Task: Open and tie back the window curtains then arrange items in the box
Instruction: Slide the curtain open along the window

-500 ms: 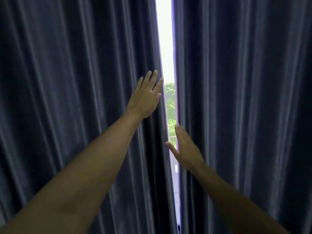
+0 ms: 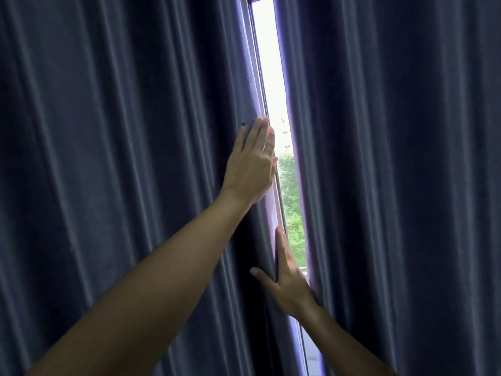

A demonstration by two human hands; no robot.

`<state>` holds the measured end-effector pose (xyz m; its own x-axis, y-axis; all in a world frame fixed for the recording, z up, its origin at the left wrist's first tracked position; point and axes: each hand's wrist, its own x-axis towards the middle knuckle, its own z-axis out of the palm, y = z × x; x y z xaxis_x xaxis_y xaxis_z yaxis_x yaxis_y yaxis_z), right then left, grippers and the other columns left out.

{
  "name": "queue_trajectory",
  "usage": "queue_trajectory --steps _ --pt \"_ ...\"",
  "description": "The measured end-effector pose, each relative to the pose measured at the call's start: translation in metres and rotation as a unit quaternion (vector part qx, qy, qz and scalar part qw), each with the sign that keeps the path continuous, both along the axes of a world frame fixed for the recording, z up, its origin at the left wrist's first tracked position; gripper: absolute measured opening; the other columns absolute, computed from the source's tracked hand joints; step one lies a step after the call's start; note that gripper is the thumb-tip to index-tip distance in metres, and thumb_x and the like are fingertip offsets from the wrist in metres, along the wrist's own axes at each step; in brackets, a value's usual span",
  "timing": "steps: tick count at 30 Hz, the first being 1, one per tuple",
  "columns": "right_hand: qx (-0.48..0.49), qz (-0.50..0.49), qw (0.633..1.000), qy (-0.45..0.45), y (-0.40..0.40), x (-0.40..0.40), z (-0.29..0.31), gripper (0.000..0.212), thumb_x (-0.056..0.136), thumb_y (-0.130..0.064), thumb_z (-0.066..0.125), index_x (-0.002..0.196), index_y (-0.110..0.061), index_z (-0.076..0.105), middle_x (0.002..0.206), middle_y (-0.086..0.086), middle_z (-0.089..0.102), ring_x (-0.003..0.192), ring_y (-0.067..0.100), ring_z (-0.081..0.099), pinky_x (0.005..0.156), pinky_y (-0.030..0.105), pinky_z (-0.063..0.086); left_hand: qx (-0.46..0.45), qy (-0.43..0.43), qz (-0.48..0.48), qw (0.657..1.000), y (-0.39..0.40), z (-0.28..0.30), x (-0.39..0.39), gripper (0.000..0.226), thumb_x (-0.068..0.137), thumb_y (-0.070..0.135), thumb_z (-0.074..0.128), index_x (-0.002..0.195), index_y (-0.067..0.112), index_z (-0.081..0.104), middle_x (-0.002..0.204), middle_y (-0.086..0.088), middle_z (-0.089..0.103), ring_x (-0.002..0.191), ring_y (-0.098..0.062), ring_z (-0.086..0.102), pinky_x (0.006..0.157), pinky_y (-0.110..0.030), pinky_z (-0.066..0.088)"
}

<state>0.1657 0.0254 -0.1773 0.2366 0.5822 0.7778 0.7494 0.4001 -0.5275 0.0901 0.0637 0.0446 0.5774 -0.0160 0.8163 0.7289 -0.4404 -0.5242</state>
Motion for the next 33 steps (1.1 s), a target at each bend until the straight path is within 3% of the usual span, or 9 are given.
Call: queue_trajectory --steps 5,9,11,16,19,21,25,33 --pt "0.020 -0.028 0.997 -0.067 0.049 -0.013 -0.007 0.064 0.094 -0.062 0.011 0.145 -0.042 -0.023 0.159 0.001 -0.017 0.147 0.014 -0.016 0.120 0.045 0.001 -0.002 -0.007 0.102 0.995 0.034 0.001 -0.001 0.064 0.091 0.047 0.041 0.146 0.014 0.034 0.156 -0.018 0.019 0.147 -0.030 0.010 0.111 -0.058 -0.006" --pt "0.064 -0.037 0.991 -0.113 0.079 -0.048 -0.010 0.060 0.101 -0.046 0.012 0.152 -0.023 -0.011 0.160 0.010 0.002 0.148 0.024 -0.003 0.117 0.045 0.001 0.006 -0.013 0.163 0.987 0.060 0.000 -0.027 0.071 0.091 0.057 0.032 0.150 0.017 0.025 0.158 -0.016 0.010 0.147 -0.031 0.004 0.112 -0.060 -0.004" --pt "0.063 -0.023 0.992 -0.109 0.093 -0.067 -0.009 0.060 0.102 -0.045 0.012 0.153 -0.022 -0.009 0.159 0.014 0.010 0.148 0.026 0.000 0.116 0.046 0.001 0.016 -0.006 0.197 0.980 0.071 0.000 -0.046 0.072 0.092 0.058 0.028 0.151 0.018 0.019 0.159 -0.015 0.007 0.147 -0.032 0.001 0.113 -0.059 -0.001" --pt "0.055 0.031 0.992 -0.114 0.132 -0.111 -0.004 0.060 0.100 -0.047 0.009 0.152 -0.025 -0.012 0.160 0.005 -0.004 0.148 0.025 -0.004 0.114 0.049 0.002 0.018 0.002 0.269 0.963 0.091 0.007 -0.091 0.071 0.095 0.056 0.029 0.153 0.017 0.010 0.159 -0.015 0.001 0.147 -0.031 -0.003 0.114 -0.054 -0.008" --pt "0.059 0.063 0.990 -0.113 0.156 -0.142 0.002 0.064 0.099 -0.045 0.018 0.151 -0.027 -0.016 0.159 -0.004 -0.016 0.147 0.023 -0.008 0.115 0.048 -0.004 0.024 0.003 0.301 0.953 0.104 0.014 -0.115 0.071 0.095 0.054 0.031 0.152 0.018 0.012 0.159 -0.014 0.004 0.147 -0.031 0.000 0.115 -0.053 -0.005" --pt "0.061 0.092 0.988 -0.108 0.170 -0.164 0.007 0.065 0.099 -0.044 0.021 0.150 -0.028 -0.016 0.159 -0.005 -0.016 0.147 0.020 -0.011 0.116 0.047 -0.005 0.024 0.002 0.324 0.946 0.112 0.019 -0.134 0.070 0.094 0.053 0.033 0.152 0.018 0.014 0.159 -0.014 0.008 0.147 -0.030 0.004 0.116 -0.053 -0.002" --pt "0.056 0.149 0.981 -0.108 0.192 -0.209 0.021 0.059 0.099 -0.050 0.008 0.149 -0.032 -0.019 0.158 -0.001 -0.008 0.147 0.017 -0.015 0.116 0.048 -0.007 0.036 0.011 0.377 0.925 0.132 0.030 -0.179 0.070 0.094 0.053 0.031 0.152 0.020 0.010 0.160 -0.012 0.006 0.147 -0.028 0.003 0.116 -0.052 -0.002" --pt "0.044 0.181 0.973 -0.133 0.255 -0.295 0.026 0.060 0.097 -0.053 0.005 0.142 -0.038 -0.031 0.155 -0.007 -0.022 0.145 0.015 -0.022 0.115 0.047 -0.013 0.055 -0.002 0.407 0.912 0.194 0.031 -0.273 0.071 0.095 0.057 0.025 0.153 0.020 0.005 0.160 -0.010 0.004 0.148 -0.027 0.003 0.117 -0.050 -0.001"
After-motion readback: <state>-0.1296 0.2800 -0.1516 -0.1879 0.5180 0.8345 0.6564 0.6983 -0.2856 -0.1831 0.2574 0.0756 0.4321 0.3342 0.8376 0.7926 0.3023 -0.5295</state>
